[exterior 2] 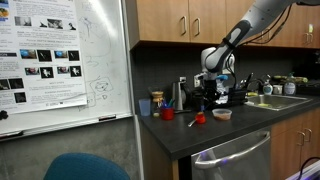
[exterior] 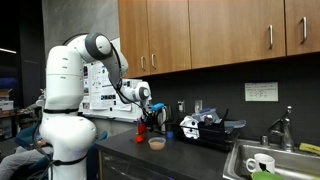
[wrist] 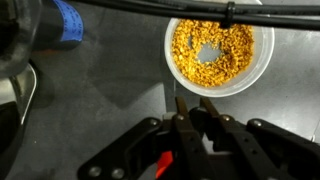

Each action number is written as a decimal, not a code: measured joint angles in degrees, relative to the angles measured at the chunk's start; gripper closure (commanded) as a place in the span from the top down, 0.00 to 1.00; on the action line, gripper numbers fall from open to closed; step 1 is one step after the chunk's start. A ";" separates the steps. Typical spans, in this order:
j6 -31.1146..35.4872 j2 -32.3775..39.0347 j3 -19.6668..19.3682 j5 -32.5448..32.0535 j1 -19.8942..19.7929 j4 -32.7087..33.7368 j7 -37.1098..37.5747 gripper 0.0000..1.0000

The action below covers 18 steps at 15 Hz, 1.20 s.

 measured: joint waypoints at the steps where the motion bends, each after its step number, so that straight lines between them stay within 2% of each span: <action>1: 0.05 0.08 0.00 0.00 0.00 0.02 0.02 0.05; 18: 0.13 0.17 0.00 -0.89 -0.04 0.03 0.87 0.05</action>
